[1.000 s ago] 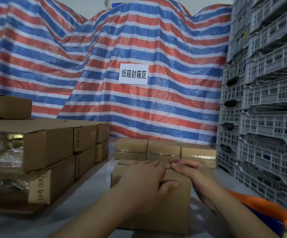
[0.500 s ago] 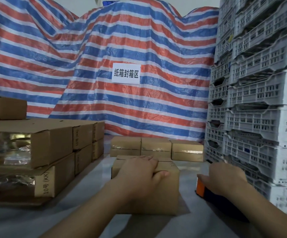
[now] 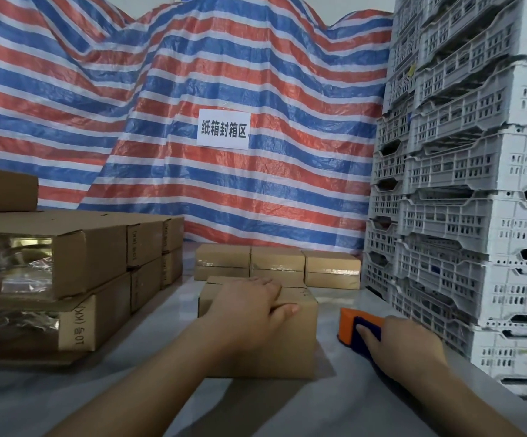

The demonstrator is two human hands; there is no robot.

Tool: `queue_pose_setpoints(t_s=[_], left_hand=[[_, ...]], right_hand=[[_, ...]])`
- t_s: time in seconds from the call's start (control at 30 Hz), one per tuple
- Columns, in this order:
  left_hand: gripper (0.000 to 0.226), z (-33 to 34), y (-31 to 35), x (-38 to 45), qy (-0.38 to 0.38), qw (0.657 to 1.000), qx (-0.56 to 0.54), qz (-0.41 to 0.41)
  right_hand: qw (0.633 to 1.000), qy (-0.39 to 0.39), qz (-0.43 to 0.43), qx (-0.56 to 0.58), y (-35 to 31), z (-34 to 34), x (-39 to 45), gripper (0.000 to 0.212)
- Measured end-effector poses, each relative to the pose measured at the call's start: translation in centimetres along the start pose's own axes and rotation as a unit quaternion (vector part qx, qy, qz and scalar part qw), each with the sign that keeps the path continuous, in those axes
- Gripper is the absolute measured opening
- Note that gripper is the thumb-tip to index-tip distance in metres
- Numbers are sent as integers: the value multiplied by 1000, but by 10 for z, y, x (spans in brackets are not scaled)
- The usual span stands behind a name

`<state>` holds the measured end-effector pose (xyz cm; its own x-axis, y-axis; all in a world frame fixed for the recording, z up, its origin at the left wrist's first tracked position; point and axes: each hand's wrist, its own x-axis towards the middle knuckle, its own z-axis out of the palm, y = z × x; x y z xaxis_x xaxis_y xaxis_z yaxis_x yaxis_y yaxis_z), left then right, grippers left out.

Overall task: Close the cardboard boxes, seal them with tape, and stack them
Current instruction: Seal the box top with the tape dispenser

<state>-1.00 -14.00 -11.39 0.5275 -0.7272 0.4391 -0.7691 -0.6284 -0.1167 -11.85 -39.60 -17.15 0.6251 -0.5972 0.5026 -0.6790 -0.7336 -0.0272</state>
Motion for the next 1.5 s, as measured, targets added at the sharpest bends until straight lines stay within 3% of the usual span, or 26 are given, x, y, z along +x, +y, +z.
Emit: queue_pose_setpoints(t_s=[0.1,0.2,0.33,0.4,0.5,0.6,0.7,0.83,0.93,1.1,1.17,1.27,1.37,1.5], left_hand=[[67,-1,1,0,2,1000,-1,1],[68,0,1,0,9,1000,-8,2],[69,-3,0,-1,-4,999,-43,7],[68,-7,0,0,-16,997,-76,8],[44,-13,-3,-1,-17,981,-192,-23],[29,-18,-10,-2,-8,947,-315,-58],[22,-25,-22,-2,10,882,-461,-102],[23,-33,-32,4,50,704,-669,-235],[41,-33,-43,9,47,582,-771,-254],[71,-35,-58,13,14,464,-845,-267],[72,-35,-59,15,24,438,-854,-280],[60,-36,-58,15,27,442,-847,-293],[50,-38,-60,14,37,420,-855,-302],[44,-38,-61,12,40,421,-856,-296]], right_hand=[[998,42,-6,43,-4,-4,11,53],[980,68,-5,188,-10,-28,35,62],[904,89,-17,417,-37,-87,63,72],[851,43,-20,522,-54,-115,74,70],[776,-73,-41,625,-83,-143,85,66],[734,-180,-73,651,-109,-153,93,55],[739,-249,-91,619,-122,-145,97,51],[726,-272,-123,620,-121,-132,98,52],[727,-263,-157,614,-120,-130,99,57],[752,-280,-168,573,-127,-138,98,57],[764,-303,-182,540,-133,-142,99,61],[770,-318,-191,519,-137,-144,100,59],[770,-329,-197,510,-142,-146,101,55],[774,-332,-196,503,-147,-148,102,62]])
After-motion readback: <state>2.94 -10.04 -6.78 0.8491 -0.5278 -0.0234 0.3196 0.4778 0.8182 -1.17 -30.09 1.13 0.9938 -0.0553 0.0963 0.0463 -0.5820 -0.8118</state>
